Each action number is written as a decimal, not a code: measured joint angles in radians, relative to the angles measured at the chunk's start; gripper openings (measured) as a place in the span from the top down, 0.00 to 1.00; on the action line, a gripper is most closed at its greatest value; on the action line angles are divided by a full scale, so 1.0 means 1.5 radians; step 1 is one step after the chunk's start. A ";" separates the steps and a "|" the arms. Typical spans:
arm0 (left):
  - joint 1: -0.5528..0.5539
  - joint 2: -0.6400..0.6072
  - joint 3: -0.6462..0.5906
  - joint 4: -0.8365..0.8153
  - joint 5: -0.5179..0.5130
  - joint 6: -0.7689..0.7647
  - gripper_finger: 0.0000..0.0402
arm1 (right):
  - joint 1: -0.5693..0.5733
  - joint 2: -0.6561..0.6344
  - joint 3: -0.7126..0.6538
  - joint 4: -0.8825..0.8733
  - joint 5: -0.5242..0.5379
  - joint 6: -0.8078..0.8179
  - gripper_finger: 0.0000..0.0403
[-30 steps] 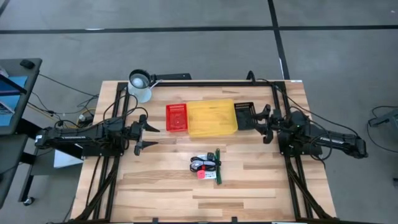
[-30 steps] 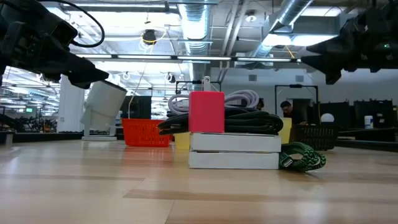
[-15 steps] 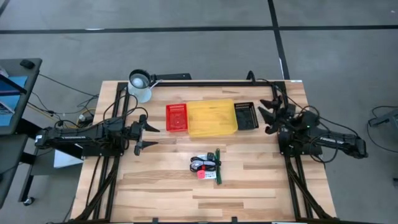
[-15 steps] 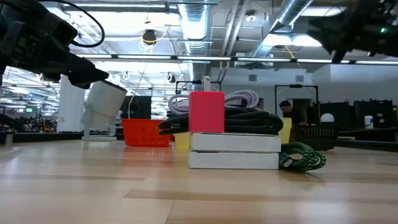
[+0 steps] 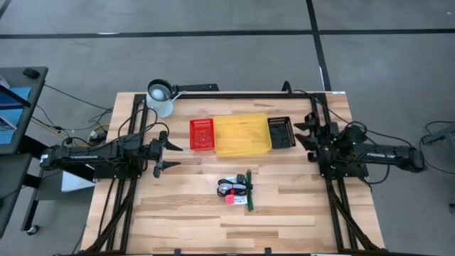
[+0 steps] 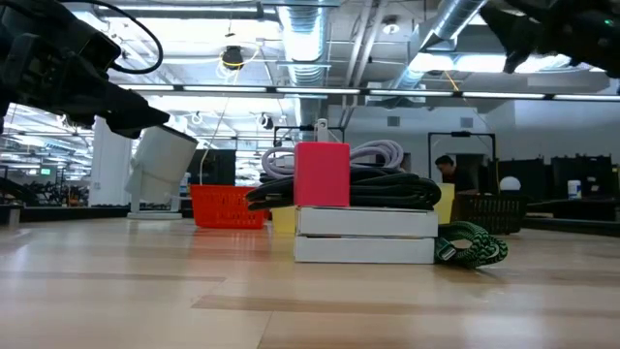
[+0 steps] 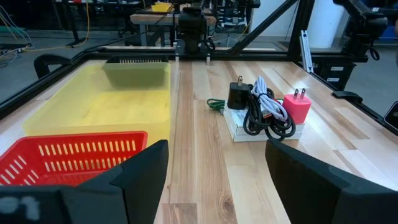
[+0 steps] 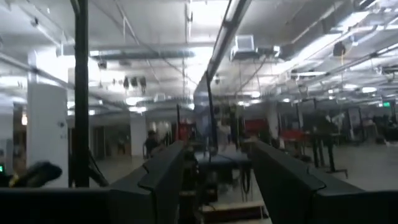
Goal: Pick and place items into bin
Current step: Put the black charger adapter into the red bin
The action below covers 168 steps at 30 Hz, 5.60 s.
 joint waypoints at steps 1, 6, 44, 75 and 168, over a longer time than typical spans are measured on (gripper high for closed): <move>0.000 0.000 0.000 0.000 0.000 0.000 0.35 | 0.005 0.032 0.014 -0.011 0.001 -0.011 0.55; 0.000 0.000 0.000 0.000 0.000 0.000 0.35 | 0.036 0.192 0.055 -0.028 0.014 -0.072 0.52; 0.000 0.000 0.000 0.000 0.000 0.000 0.35 | 0.206 0.765 0.110 0.184 0.106 -0.081 0.40; 0.000 0.000 0.000 0.000 -0.001 0.000 0.35 | 0.263 0.719 0.621 -0.687 0.160 -0.152 0.41; 0.000 0.000 0.000 0.000 -0.002 0.000 0.35 | 0.337 0.745 0.272 0.068 0.305 -0.062 0.41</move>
